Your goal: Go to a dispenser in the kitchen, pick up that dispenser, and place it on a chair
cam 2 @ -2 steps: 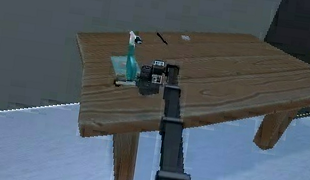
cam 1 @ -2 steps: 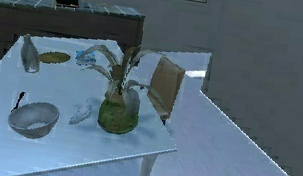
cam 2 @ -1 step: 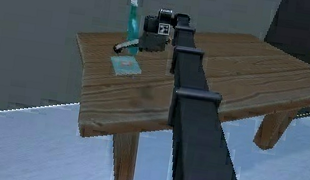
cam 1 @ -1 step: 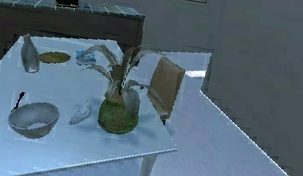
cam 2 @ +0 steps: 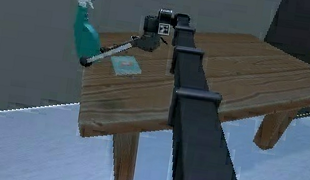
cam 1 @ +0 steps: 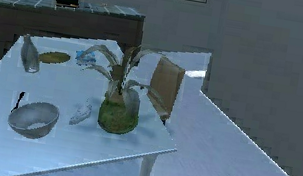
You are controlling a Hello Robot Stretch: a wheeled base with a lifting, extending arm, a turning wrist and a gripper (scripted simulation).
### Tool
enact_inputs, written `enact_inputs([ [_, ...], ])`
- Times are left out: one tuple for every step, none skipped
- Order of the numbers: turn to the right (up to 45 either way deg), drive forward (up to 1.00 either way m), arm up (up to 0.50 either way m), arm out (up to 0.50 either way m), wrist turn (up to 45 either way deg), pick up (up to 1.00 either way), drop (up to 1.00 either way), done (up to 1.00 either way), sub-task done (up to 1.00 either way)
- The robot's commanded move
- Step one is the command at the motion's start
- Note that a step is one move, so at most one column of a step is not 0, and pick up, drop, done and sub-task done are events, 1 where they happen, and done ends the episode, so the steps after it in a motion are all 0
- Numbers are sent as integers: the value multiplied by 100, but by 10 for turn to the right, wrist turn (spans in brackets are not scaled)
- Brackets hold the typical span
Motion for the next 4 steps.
enact_inputs([
  [0, 0, 0, 0, -450, 0, 0, 0, 0],
  [0, 0, 0, 0, -120, 0, 0, 0, 0],
  [0, 0, 0, -46, 0, 0, 0, 0, 0],
  [-450, 0, 0, 0, 0, 0, 0, 0, 0],
])
